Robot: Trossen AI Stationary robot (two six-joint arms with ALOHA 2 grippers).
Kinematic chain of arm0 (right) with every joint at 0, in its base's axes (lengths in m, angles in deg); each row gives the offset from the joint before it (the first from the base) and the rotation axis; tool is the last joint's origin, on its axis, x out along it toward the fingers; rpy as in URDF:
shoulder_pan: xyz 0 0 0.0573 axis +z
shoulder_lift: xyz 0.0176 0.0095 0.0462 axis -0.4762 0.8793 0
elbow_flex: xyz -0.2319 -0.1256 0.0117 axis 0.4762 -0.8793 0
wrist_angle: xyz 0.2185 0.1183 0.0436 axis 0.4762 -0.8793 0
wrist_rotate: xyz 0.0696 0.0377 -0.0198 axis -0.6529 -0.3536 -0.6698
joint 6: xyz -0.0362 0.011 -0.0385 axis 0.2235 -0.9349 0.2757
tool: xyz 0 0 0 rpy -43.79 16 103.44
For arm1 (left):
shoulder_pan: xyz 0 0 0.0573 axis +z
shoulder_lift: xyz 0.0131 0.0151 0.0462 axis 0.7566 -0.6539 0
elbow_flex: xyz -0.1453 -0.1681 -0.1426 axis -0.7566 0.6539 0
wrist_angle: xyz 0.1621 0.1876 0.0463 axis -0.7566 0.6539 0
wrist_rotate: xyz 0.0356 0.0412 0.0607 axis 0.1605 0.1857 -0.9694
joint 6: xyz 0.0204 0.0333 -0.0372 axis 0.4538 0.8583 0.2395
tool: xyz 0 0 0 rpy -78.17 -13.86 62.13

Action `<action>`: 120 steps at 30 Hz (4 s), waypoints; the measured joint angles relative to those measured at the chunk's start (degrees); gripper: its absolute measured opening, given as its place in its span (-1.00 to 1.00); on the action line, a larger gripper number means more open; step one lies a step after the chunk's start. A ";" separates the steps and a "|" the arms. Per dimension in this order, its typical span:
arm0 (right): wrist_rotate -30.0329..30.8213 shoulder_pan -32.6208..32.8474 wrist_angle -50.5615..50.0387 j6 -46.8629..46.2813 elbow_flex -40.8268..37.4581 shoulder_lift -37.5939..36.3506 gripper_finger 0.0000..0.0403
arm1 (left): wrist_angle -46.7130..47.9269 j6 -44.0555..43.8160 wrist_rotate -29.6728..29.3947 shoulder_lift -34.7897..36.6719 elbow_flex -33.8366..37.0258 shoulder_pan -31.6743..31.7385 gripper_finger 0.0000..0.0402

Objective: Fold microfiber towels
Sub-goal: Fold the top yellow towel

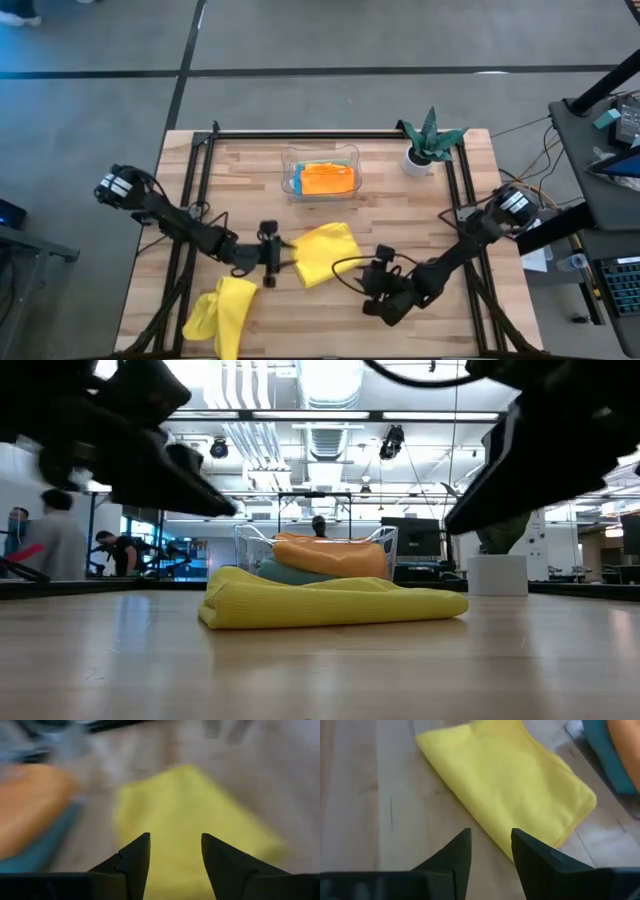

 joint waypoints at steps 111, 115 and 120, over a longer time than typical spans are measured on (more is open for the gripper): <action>-0.32 0.15 -8.28 44.55 26.80 27.47 0.06 | 4.10 -7.96 12.60 -16.86 -12.01 -0.36 -0.19; -0.14 0.00 -8.41 45.18 26.71 27.22 0.05 | 3.03 -8.68 13.97 -17.52 -11.98 -0.36 -0.19; 1.31 -0.15 -8.91 47.04 26.71 27.17 0.05 | 1.76 -9.34 14.33 -19.23 -12.27 -0.36 -0.19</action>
